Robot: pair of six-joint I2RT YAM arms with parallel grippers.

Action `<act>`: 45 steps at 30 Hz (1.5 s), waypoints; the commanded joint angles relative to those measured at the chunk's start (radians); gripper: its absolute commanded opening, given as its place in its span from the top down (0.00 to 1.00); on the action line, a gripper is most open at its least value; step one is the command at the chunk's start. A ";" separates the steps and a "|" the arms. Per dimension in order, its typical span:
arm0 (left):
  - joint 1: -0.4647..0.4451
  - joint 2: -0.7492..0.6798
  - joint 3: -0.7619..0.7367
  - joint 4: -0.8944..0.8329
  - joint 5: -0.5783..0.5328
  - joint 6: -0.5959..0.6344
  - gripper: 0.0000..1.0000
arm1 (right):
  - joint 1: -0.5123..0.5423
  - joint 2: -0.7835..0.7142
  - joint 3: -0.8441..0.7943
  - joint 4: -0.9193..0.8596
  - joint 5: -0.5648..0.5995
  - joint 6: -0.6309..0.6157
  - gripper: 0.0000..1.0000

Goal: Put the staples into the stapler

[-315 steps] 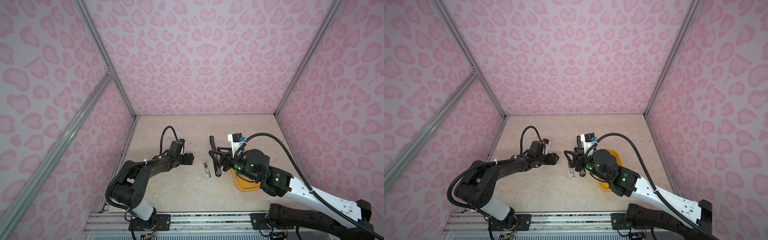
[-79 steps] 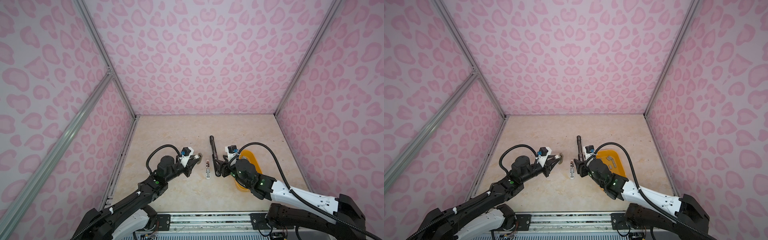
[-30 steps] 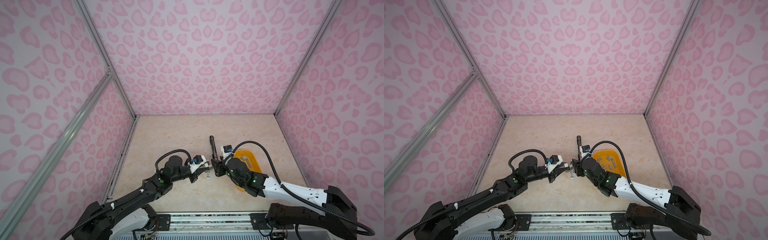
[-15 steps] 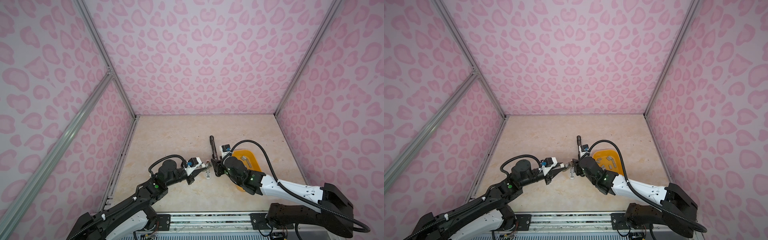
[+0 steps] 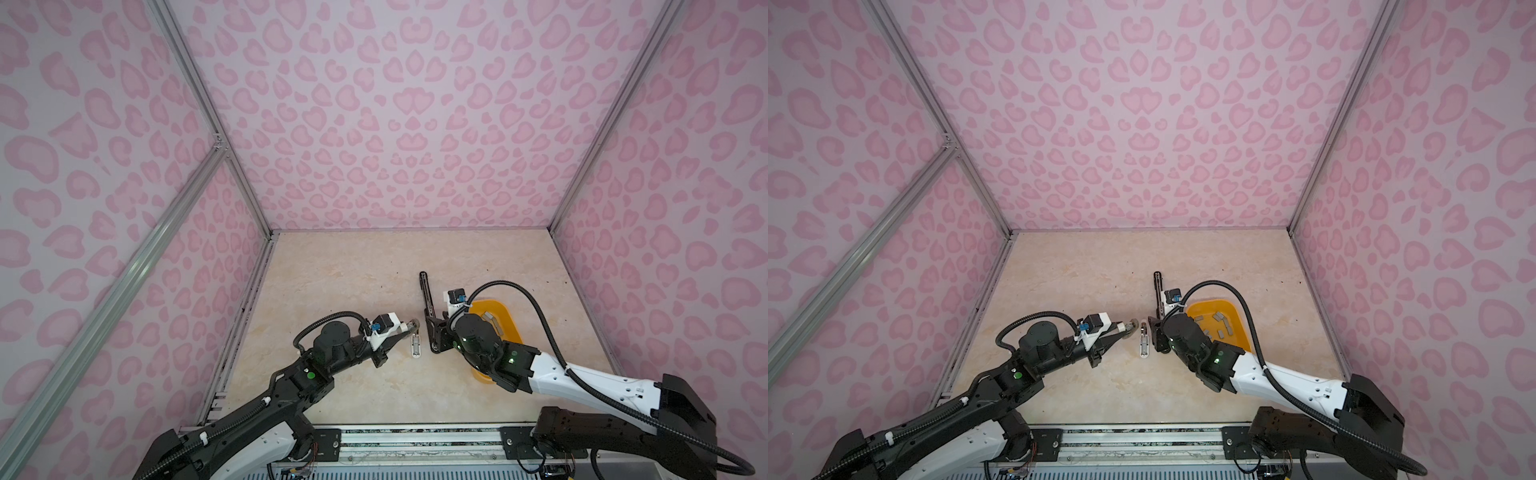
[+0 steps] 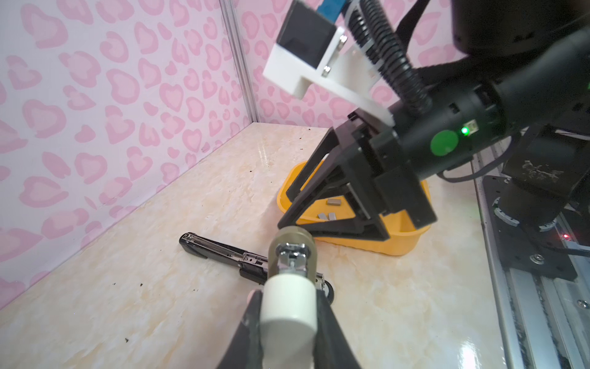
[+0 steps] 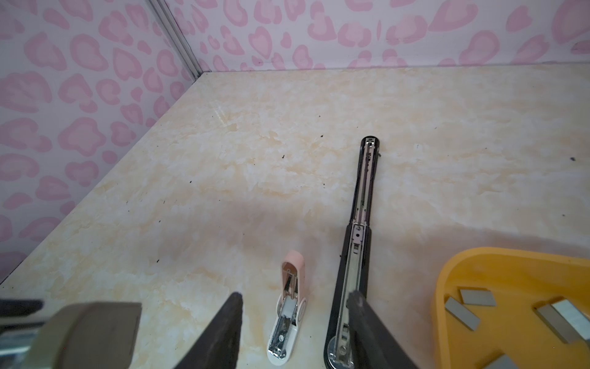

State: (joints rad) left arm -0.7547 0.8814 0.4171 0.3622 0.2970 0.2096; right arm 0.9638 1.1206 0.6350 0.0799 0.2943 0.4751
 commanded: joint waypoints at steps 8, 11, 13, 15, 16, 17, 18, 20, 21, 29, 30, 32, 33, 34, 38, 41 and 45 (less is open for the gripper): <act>0.000 0.058 0.031 0.010 0.044 0.012 0.97 | 0.007 -0.125 -0.092 0.179 -0.129 -0.105 0.75; -0.002 0.076 0.040 0.003 0.065 0.019 0.97 | 0.011 -0.134 -0.098 0.189 -0.138 -0.111 0.75; -0.002 0.094 0.053 -0.005 0.075 0.019 0.97 | 0.013 -0.133 -0.097 0.187 -0.136 -0.114 0.73; -0.003 0.107 0.062 -0.016 0.081 0.021 0.97 | 0.013 -0.126 -0.089 0.176 -0.123 -0.114 0.68; -0.002 0.110 0.064 -0.017 0.087 0.022 0.97 | 0.013 -0.123 -0.087 0.172 -0.119 -0.115 0.67; -0.002 0.116 0.066 -0.018 0.092 0.022 0.97 | 0.012 -0.119 -0.084 0.168 -0.119 -0.113 0.66; -0.002 0.120 0.069 -0.020 0.098 0.021 0.97 | 0.012 -0.117 -0.083 0.168 -0.119 -0.113 0.65; -0.004 0.126 0.076 -0.027 0.103 0.022 0.97 | 0.013 -0.111 -0.081 0.167 -0.118 -0.112 0.64; -0.003 0.128 0.078 -0.030 0.105 0.022 0.97 | 0.012 -0.106 -0.078 0.164 -0.112 -0.110 0.64; -0.003 0.120 0.079 -0.035 0.114 0.024 0.97 | 0.012 -0.049 -0.057 0.143 -0.080 -0.091 0.63; -0.004 0.120 0.079 -0.035 0.114 0.024 0.97 | 0.012 -0.042 -0.050 0.136 -0.081 -0.090 0.63; -0.003 0.123 0.079 -0.034 0.114 0.024 0.97 | 0.012 -0.035 -0.041 0.123 -0.091 -0.090 0.63; -0.003 0.123 0.080 -0.036 0.111 0.023 0.97 | 0.013 -0.036 -0.036 0.113 -0.094 -0.092 0.62; -0.003 0.126 0.082 -0.039 0.108 0.022 0.97 | 0.013 -0.039 -0.035 0.109 -0.091 -0.093 0.62; -0.003 0.127 0.085 -0.042 0.108 0.022 0.97 | 0.013 -0.080 -0.061 0.129 -0.076 -0.095 0.58; -0.004 0.131 0.087 -0.045 0.106 0.022 0.97 | 0.012 -0.108 -0.080 0.153 -0.084 -0.104 0.56; -0.003 0.131 0.088 -0.045 0.112 0.022 0.97 | 0.014 -0.100 -0.077 0.157 -0.104 -0.109 0.54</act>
State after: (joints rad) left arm -0.7589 1.0103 0.4934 0.3004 0.3962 0.2211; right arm 0.9752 1.0142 0.5598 0.2115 0.2050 0.3748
